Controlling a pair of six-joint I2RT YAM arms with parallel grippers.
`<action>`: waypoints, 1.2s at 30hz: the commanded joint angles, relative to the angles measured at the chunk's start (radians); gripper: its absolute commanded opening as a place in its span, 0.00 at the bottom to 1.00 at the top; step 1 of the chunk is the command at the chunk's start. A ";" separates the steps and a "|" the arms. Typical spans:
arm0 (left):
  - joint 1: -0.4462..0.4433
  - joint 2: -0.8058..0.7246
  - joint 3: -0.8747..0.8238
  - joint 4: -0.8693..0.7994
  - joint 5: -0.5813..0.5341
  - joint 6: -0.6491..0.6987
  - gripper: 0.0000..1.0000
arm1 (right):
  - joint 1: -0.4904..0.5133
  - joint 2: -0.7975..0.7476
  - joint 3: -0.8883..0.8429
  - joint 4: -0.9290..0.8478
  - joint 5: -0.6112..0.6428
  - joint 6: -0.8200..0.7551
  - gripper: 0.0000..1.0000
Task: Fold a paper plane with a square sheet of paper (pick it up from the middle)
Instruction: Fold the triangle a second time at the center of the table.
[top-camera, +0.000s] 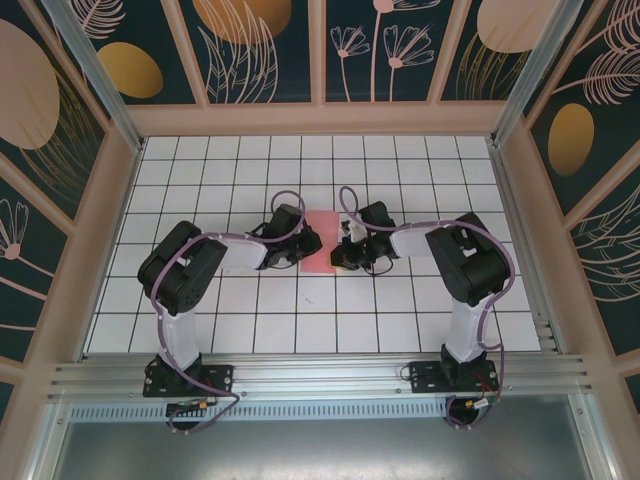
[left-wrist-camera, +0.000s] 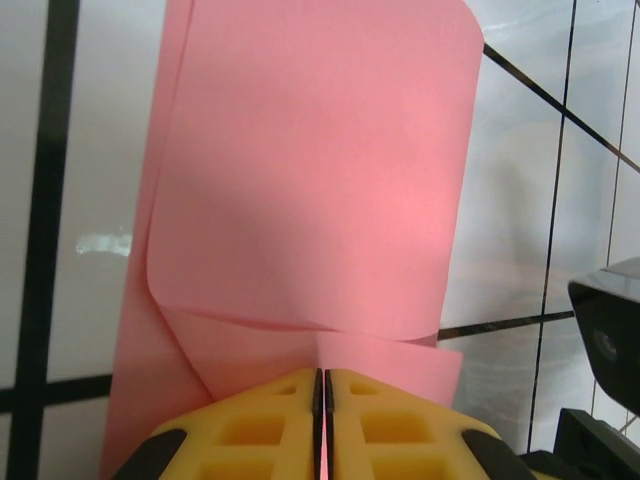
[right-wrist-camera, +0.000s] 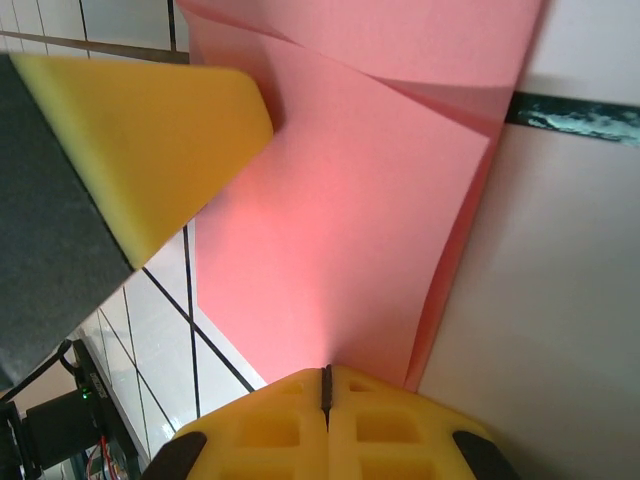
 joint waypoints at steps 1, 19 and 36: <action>0.029 0.038 0.032 -0.033 -0.040 0.051 0.14 | 0.012 0.064 -0.041 -0.117 0.162 -0.041 0.00; 0.122 0.092 0.110 -0.071 -0.009 0.113 0.17 | 0.011 0.063 -0.042 -0.124 0.164 -0.042 0.00; 0.175 -0.013 0.194 -0.197 0.024 0.191 0.23 | 0.012 0.030 0.006 -0.125 0.130 -0.030 0.00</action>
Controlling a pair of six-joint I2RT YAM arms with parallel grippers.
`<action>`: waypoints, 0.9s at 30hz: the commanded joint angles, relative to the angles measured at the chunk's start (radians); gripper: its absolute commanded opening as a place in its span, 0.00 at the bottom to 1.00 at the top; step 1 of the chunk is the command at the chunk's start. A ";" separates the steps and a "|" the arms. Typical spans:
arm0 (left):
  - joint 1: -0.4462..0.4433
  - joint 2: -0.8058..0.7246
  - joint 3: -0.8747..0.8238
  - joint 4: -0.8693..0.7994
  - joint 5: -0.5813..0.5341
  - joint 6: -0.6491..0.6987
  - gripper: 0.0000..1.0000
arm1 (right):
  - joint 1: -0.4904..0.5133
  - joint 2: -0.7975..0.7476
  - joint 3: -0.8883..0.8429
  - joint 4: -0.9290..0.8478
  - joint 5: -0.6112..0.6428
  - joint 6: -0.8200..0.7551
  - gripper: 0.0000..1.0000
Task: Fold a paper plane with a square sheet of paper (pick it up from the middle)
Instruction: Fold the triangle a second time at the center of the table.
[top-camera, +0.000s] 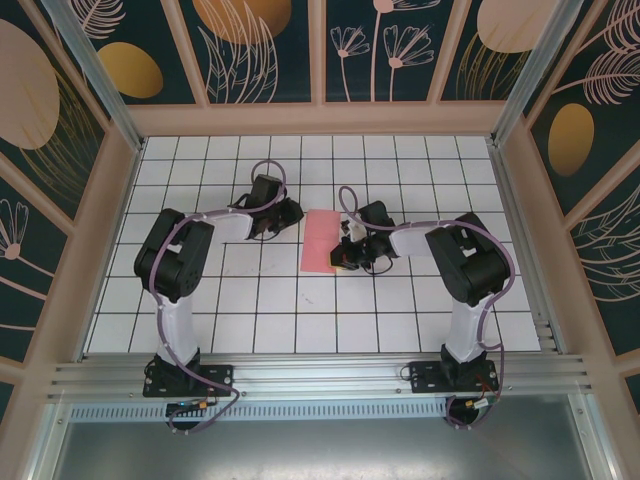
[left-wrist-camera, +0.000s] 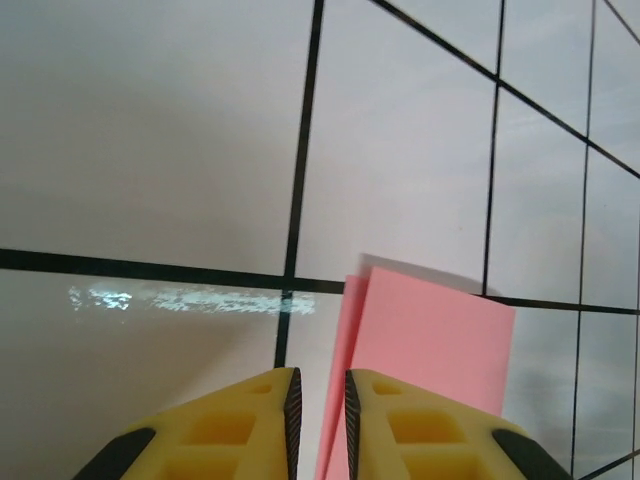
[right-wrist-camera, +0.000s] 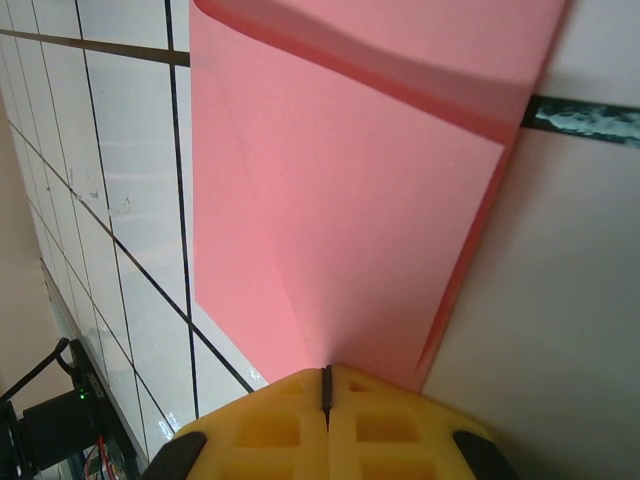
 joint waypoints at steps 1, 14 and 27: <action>-0.008 -0.090 -0.035 -0.011 0.042 0.013 0.23 | 0.009 0.023 0.003 -0.105 0.124 -0.027 0.00; -0.121 -0.186 -0.257 0.187 0.168 -0.097 0.16 | -0.013 -0.141 0.060 -0.124 0.260 0.012 0.31; -0.137 -0.067 -0.216 0.172 0.146 -0.098 0.14 | -0.025 -0.008 0.163 -0.122 0.247 0.017 0.44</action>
